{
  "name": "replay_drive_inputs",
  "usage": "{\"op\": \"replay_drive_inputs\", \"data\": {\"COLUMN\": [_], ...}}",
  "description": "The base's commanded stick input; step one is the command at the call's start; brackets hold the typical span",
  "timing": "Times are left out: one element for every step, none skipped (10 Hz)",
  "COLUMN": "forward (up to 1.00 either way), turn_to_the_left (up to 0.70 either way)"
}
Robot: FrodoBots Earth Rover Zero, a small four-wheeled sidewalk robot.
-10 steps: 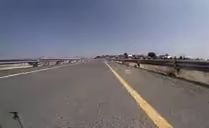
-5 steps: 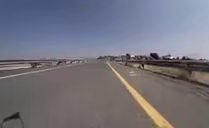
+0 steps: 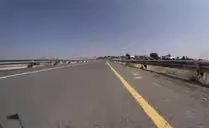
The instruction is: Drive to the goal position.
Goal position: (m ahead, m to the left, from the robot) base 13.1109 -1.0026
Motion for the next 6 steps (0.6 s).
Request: {"op": "replay_drive_inputs", "data": {"forward": [1.0, 1.0, 1.0, 1.0, 1.0, 1.0], "turn_to_the_left": [0.0, 0.0, 0.0, 0.0, 0.0, 0.0]}}
